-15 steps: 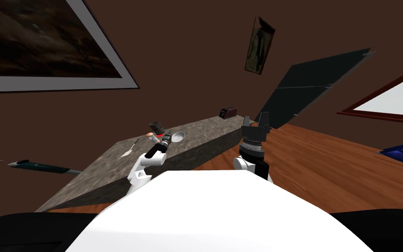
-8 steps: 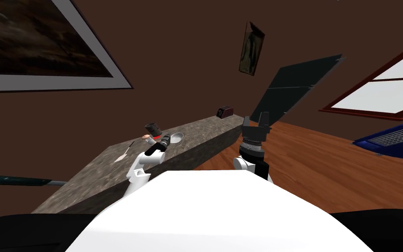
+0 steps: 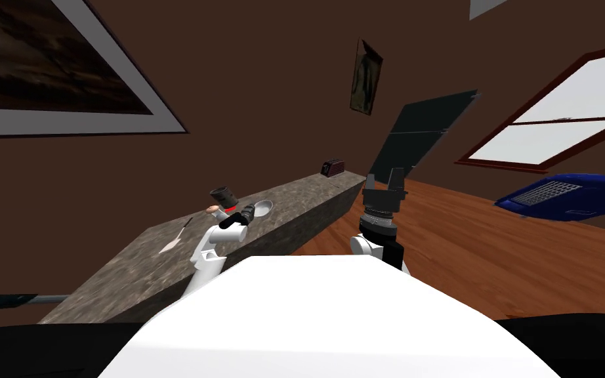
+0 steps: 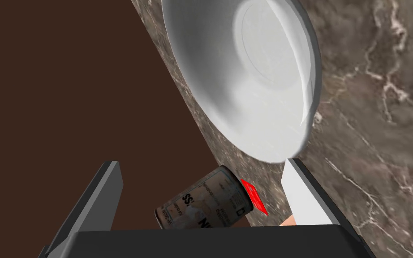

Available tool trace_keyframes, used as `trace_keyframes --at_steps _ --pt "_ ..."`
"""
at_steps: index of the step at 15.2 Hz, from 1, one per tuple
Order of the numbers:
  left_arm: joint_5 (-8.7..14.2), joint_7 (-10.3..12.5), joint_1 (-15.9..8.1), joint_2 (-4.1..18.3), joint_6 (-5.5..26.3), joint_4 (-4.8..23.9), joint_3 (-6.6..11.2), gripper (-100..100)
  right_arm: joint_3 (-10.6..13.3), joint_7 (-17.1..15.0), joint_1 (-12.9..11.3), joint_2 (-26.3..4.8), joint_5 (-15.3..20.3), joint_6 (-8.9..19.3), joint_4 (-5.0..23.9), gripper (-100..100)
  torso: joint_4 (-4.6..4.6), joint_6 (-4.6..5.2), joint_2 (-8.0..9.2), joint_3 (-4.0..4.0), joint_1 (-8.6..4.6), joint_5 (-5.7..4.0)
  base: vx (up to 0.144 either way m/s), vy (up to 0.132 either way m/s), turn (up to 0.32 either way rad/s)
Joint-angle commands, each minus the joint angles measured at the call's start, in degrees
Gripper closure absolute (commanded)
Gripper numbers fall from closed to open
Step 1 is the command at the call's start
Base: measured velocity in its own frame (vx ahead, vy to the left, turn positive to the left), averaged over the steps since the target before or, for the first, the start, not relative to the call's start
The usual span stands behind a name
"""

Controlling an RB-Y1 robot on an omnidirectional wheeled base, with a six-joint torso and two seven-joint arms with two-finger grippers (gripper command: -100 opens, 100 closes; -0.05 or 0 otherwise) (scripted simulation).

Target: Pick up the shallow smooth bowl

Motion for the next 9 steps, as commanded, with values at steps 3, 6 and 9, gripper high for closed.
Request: trace_keyframes --at_steps 3,6,9 --pt "0.4 0.5 -0.5 0.4 4.6 0.5 0.51 -100 0.0 0.0 0.0 0.0 0.0 0.0 0.0 0 0.0 0.02 0.01 0.0 0.01 0.0 -0.013 0.023 -0.108" --pt "0.7 0.8 -1.1 0.8 7.8 1.1 0.93 -100 0.0 0.0 0.0 0.0 0.0 0.0 0.0 0 0.0 0.02 0.0 0.0 0.01 0.0 -0.01 0.022 -0.108" --pt "0.9 1.2 -1.7 1.1 10.9 1.7 1.33 -100 0.0 0.0 0.0 0.0 0.0 0.0 0.0 0 0.0 0.02 0.0 0.0 -0.01 -0.01 -0.012 0.019 -0.107"
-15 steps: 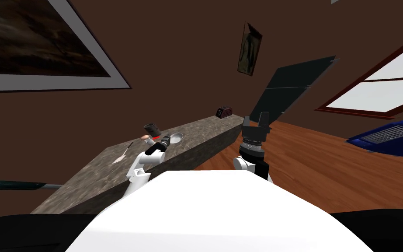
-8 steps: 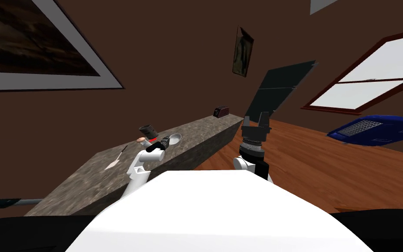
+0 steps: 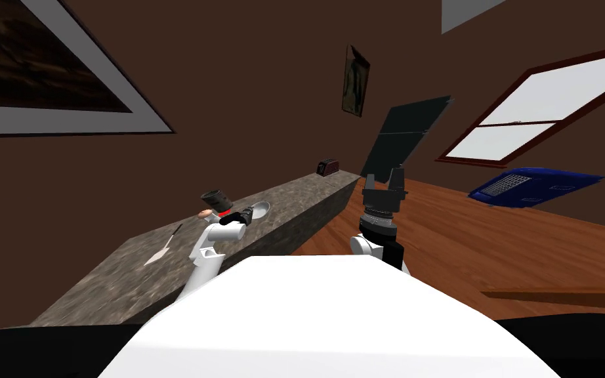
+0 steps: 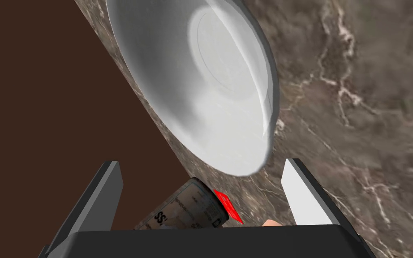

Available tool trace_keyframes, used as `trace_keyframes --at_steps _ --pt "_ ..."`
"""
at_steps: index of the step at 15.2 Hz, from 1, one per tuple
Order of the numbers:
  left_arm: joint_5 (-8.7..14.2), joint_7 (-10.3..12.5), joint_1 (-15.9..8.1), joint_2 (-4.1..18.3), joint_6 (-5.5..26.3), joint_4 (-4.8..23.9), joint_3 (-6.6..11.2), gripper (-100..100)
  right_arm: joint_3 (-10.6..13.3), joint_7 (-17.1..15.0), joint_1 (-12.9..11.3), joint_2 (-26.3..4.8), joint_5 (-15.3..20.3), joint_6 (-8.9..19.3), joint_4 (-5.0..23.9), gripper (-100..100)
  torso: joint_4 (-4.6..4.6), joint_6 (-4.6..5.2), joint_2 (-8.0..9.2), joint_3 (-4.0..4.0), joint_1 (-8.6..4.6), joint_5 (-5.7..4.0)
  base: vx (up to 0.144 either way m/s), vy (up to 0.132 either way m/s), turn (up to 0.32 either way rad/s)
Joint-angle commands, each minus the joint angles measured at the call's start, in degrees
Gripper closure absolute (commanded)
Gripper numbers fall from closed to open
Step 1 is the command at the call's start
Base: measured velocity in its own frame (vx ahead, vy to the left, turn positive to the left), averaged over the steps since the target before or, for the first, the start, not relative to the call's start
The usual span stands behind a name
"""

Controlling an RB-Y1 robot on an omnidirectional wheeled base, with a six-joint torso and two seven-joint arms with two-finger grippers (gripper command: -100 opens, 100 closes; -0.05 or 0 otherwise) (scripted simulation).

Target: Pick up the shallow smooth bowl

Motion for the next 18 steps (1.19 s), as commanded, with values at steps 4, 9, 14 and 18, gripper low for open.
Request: trace_keyframes --at_steps 4,9,14,18 --pt "0.4 0.8 -1.3 0.6 6.2 1.0 0.72 -100 0.0 0.0 0.0 0.0 0.0 0.0 0.0 0 0.0 0.0 0.0 0.0 0.0 0.0 -0.011 0.02 -0.102" --pt "0.9 1.4 -2.3 1.1 11.8 1.9 1.36 -100 0.0 0.0 0.0 0.0 0.0 0.0 0.0 0 0.0 0.02 0.0 0.0 0.01 0.0 -0.014 0.023 -0.138" --pt "1.3 1.9 -3.1 1.5 15.9 2.6 1.89 -100 0.0 0.0 0.0 0.0 0.0 0.0 0.0 0 0.0 0.02 -0.02 -0.01 -0.01 -0.01 -0.008 0.017 -0.08" --pt "1.7 2.4 -4.0 1.9 20.2 3.4 2.44 -100 0.0 0.0 0.0 0.0 0.0 0.0 0.0 0 0.0 0.01 -0.02 -0.01 -0.02 0.0 -0.008 0.016 -0.096"
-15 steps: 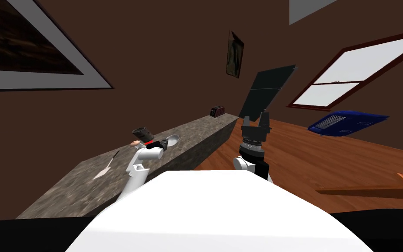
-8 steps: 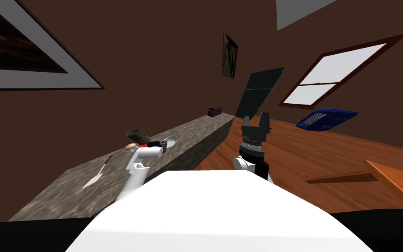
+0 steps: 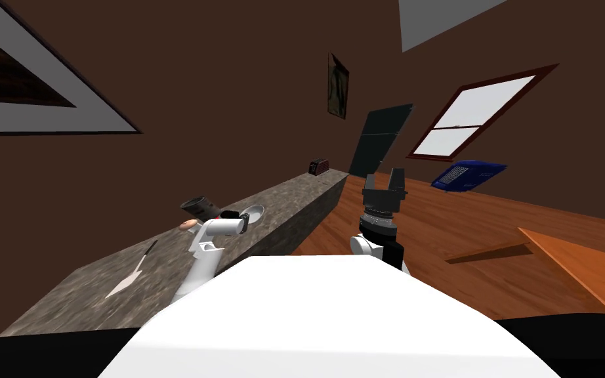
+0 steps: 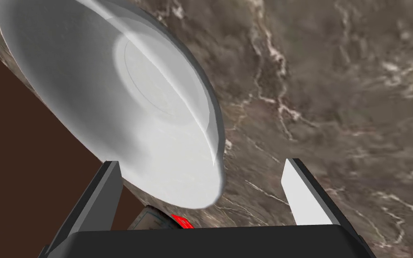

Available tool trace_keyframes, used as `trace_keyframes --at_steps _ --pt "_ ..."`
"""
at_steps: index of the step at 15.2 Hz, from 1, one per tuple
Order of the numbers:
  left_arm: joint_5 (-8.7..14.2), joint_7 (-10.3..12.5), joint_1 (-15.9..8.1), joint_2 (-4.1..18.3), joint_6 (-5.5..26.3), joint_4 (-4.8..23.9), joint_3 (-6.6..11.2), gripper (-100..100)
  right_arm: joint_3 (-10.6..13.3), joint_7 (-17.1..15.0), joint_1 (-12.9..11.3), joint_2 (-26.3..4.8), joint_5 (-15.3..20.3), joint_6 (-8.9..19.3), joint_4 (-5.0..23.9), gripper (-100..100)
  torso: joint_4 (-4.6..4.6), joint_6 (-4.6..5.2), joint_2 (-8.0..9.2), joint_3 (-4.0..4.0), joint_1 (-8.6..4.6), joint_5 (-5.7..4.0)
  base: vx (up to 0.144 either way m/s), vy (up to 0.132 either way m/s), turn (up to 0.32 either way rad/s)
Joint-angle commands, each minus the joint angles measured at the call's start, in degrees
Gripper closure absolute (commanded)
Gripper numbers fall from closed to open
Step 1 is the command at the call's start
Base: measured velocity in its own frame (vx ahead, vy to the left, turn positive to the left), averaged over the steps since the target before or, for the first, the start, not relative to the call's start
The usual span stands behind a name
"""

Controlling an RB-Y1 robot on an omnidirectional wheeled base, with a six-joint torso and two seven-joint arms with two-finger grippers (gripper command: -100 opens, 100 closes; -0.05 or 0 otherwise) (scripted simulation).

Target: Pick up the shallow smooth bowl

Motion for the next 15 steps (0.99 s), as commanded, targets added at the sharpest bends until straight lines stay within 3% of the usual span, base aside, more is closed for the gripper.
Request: trace_keyframes --at_steps 1,3,4,7,9,10,14,15 --pt "0.3 0.3 -0.4 0.2 2.4 0.3 0.35 -100 0.0 0.0 0.0 0.0 0.0 0.0 0.0 0 0.0 0.0 0.0 0.0 0.0 0.0 -0.008 0.018 -0.14" --pt "0.3 0.2 -0.3 0.3 1.9 0.3 0.39 -100 0.0 0.0 0.0 0.0 0.0 0.0 0.0 0 0.0 -0.01 0.0 0.0 0.01 0.0 -0.006 0.015 -0.055" --pt "0.0 0.1 -0.6 0.0 0.5 2.3 0.2 -100 0.0 0.0 0.0 0.0 0.0 0.0 0.0 0 0.0 -0.02 -0.01 0.0 -0.01 0.0 0.005 0.011 -0.006" --pt "-0.5 -0.1 -0.9 -0.2 -1.6 4.6 -0.05 -100 0.0 0.0 0.0 0.0 0.0 0.0 0.0 0 -0.02 -0.02 -0.08 -0.05 -0.02 0.0 0.014 0.011 -0.011" --pt "-0.5 0.0 -0.9 -0.3 -1.1 4.2 -0.08 -100 0.0 0.0 0.0 0.0 0.0 0.0 0.0 0 -0.03 -0.02 -0.1 -0.06 -0.02 0.0 0.012 0.009 -0.005" --pt "-0.5 -0.1 -0.9 -0.3 -1.4 4.4 -0.1 100 0.0 0.0 0.0 0.0 0.0 0.0 0.0 0 -0.02 -0.02 -0.09 -0.05 -0.03 0.0 0.0 0.0 0.0" --pt "-0.5 -0.1 -0.9 -0.3 -1.4 4.3 -0.12 100 0.0 0.0 0.0 0.0 0.0 0.0 0.0 0 -0.01 -0.04 -0.06 -0.04 -0.08 -0.02 0.0 0.0 -0.003" --pt "-0.1 0.0 -0.7 0.0 0.1 2.7 0.15 100 0.0 0.0 0.0 0.0 0.0 0.0 0.0 0 -0.01 -0.05 -0.06 -0.03 -0.08 -0.02 -0.006 -0.008 0.009"
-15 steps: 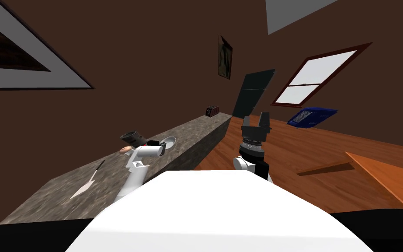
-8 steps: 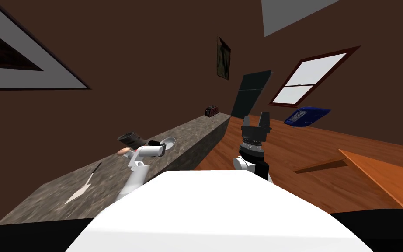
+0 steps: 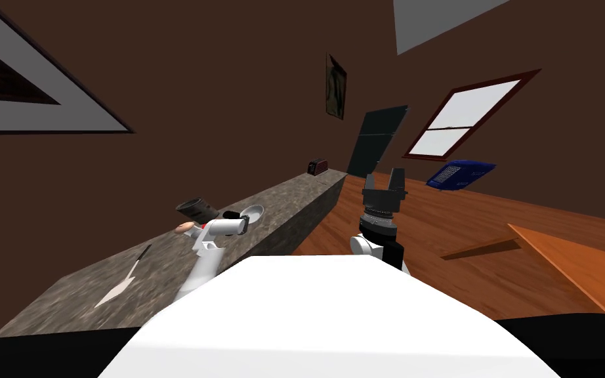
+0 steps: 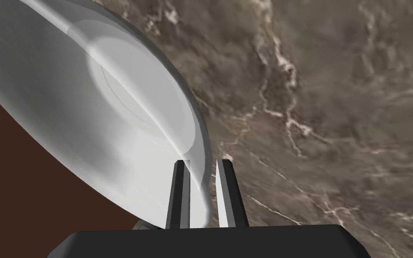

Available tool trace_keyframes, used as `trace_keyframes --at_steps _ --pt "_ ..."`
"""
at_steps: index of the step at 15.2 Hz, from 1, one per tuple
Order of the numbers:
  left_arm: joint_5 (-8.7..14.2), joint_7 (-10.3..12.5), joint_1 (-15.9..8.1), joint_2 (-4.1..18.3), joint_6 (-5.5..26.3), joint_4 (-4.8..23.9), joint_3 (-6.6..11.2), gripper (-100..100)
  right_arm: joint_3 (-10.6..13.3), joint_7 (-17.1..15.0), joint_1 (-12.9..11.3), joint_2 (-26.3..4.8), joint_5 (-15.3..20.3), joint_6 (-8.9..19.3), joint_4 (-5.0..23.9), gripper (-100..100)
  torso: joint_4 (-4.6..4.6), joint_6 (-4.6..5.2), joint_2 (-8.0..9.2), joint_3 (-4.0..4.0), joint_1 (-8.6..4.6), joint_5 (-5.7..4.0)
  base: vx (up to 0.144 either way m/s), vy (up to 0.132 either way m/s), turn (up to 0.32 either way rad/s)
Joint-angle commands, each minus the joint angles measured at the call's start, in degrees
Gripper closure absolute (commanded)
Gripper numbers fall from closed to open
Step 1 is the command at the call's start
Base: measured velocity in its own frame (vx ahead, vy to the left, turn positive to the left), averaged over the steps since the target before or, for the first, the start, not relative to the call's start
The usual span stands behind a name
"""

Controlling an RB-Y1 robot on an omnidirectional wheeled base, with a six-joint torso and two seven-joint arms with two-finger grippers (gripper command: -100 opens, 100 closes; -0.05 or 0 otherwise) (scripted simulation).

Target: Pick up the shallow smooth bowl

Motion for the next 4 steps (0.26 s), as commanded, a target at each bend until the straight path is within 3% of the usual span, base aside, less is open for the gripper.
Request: trace_keyframes --at_steps 1,3,4 --pt "0.4 0.1 0.2 0.2 1.6 -1.6 0.26 100 0.0 0.0 0.0 0.0 0.0 0.0 0.0 0 0.0 0.0 0.0 0.0 0.0 0.0 -0.011 -0.015 0.016" --pt "0.6 0.2 0.4 0.4 2.8 -3.0 0.41 100 0.0 0.0 0.0 0.0 0.0 0.0 0.0 0 0.02 -0.01 0.07 0.04 -0.05 -0.01 -0.016 -0.012 0.012" --pt "0.5 0.1 0.3 0.3 1.9 -2.1 0.31 100 0.0 0.0 0.0 0.0 0.0 0.0 0.0 0 0.03 -0.01 0.1 0.06 -0.06 -0.02 -0.009 -0.006 0.004"
